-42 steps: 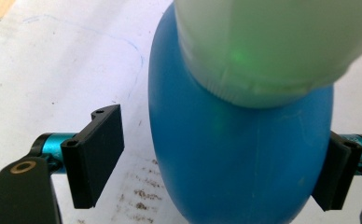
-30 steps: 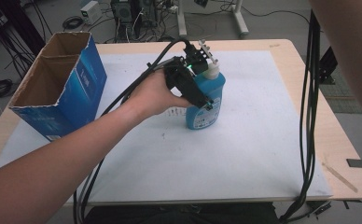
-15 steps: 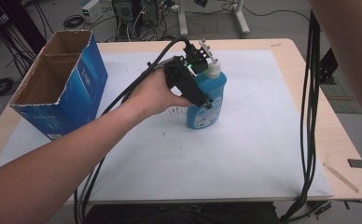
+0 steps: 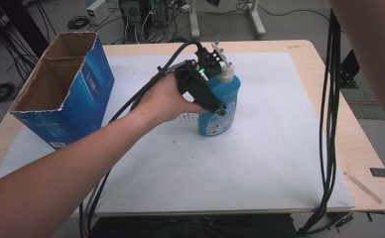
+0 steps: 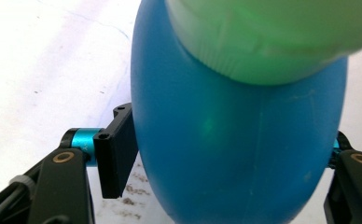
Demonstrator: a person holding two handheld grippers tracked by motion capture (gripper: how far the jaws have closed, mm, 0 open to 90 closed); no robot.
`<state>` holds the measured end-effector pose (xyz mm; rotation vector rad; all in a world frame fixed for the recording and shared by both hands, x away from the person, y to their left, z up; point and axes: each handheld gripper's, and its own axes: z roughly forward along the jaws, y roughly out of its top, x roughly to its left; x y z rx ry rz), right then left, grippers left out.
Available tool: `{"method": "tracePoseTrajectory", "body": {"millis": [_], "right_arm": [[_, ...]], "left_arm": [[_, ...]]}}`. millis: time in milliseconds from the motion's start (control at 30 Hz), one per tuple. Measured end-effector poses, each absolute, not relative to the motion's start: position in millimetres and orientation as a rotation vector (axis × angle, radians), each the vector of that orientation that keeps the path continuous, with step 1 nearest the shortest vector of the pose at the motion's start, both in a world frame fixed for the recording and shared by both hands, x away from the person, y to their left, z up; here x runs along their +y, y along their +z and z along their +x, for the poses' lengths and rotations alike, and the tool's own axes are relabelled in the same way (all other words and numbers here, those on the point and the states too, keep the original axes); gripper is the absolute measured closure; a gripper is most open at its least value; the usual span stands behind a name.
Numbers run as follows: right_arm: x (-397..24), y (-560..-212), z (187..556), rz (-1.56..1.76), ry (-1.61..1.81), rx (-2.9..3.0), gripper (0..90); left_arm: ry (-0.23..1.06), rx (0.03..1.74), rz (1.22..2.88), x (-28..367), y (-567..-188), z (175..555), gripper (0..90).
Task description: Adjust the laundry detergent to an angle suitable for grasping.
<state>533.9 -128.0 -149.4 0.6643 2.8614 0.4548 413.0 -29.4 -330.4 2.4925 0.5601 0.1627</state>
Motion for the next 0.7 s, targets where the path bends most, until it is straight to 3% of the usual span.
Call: {"method": "tracePoseTrajectory", "body": {"millis": [700], "right_arm": [[-128.6, -151.2, 533.1, 0.663, 0.453, 2.867, 16.1]], "left_arm": [[0.125, 0.560, 2.477, -30.3, -331.0, 412.7, 40.2]]}}
